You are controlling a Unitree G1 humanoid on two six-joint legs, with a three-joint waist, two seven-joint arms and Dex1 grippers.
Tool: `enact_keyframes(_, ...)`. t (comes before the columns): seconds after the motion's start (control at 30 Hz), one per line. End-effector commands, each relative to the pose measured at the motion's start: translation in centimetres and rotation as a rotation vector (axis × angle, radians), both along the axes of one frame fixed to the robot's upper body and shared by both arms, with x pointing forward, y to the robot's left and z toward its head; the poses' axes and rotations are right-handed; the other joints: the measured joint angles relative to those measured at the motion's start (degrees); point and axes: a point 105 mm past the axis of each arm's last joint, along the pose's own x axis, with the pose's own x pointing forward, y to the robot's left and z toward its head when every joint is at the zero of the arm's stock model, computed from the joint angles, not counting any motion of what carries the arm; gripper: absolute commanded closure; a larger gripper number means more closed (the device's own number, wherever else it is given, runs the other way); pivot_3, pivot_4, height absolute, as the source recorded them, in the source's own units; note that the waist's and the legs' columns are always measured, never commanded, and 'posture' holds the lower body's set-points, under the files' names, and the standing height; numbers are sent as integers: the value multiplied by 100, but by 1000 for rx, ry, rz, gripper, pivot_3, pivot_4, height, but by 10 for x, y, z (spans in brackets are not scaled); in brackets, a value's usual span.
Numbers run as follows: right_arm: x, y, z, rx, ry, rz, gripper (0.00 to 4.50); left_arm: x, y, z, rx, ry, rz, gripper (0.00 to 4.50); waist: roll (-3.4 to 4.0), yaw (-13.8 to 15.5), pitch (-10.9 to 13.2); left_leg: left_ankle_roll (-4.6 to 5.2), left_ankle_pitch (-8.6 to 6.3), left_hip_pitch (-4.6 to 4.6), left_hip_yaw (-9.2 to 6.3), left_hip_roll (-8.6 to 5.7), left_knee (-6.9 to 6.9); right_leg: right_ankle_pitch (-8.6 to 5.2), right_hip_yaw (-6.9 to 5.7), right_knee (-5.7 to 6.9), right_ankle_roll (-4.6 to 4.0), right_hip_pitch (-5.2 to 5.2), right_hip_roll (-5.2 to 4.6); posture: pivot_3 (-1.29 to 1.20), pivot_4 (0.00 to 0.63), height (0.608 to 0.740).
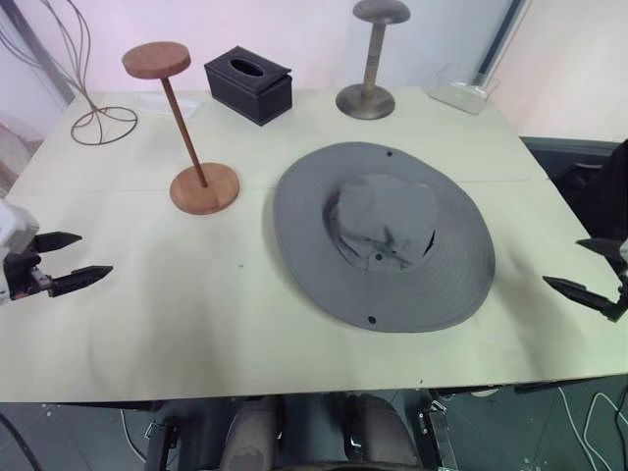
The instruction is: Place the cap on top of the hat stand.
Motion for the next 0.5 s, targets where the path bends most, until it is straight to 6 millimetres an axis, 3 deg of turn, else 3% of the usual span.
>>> enact_keyframes(0.03,0,0,15,-10,-51,10,46,-2,-4,16,-12,-58,-32,0,0,-2,0,0,0,0,0,0,0,0,0,0,0,0,0,0,150,740)
enact_keyframes(0.33,-3,-7,17,-22,-57,-26,46,8,-12,22,-62,-81,-25,0,0,9,0,0,0,1,1,-1,2,1,1,1,2,3,5,0,150,740)
enact_keyframes(0.5,-1,-4,19,-139,-85,-29,46,15,-40,26,-135,-70,-117,0,1,12,-1,0,0,1,2,-4,8,2,1,1,3,8,9,0,150,740)
